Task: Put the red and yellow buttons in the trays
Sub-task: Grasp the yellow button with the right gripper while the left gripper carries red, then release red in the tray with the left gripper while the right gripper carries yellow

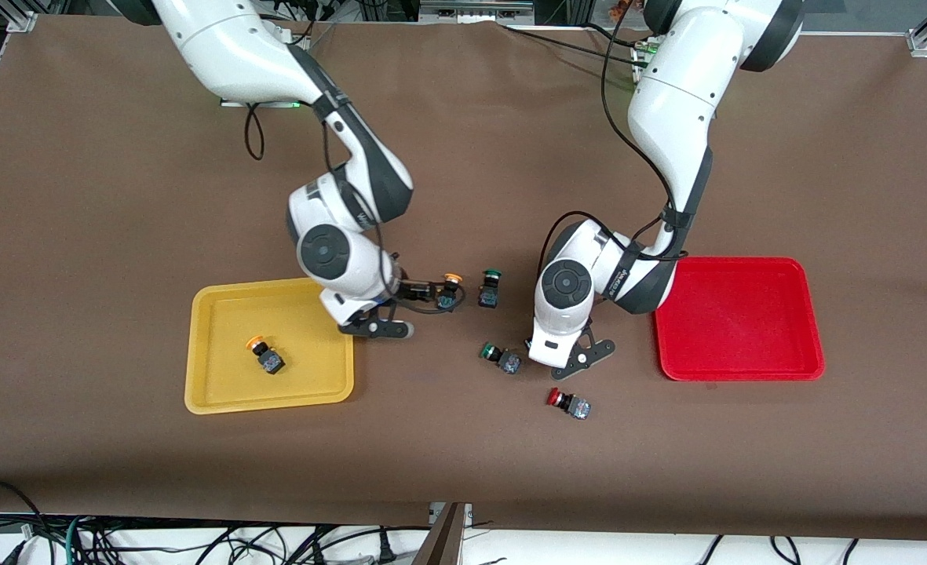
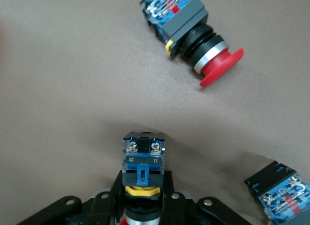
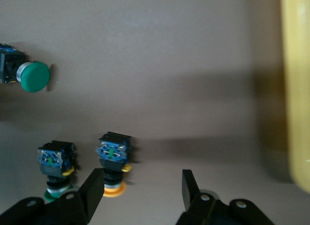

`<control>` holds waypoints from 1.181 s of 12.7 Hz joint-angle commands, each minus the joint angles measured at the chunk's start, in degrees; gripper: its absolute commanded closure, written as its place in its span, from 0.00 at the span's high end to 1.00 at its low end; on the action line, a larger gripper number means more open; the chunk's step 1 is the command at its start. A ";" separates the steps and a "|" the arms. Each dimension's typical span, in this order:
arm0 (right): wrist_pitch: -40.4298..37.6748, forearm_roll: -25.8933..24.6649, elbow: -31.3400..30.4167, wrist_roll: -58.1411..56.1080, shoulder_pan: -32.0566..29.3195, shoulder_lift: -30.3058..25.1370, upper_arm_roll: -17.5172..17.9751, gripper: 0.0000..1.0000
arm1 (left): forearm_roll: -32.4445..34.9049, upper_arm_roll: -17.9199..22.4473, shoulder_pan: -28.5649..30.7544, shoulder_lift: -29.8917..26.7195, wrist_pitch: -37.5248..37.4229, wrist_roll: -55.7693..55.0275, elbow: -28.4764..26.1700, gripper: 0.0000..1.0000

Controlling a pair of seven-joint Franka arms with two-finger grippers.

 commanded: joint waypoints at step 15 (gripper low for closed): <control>8.68 -1.11 2.00 7.64 4.10 6.41 -0.25 0.00 | -0.84 0.04 23.37 -14.12 -11.18 52.96 -16.45 1.00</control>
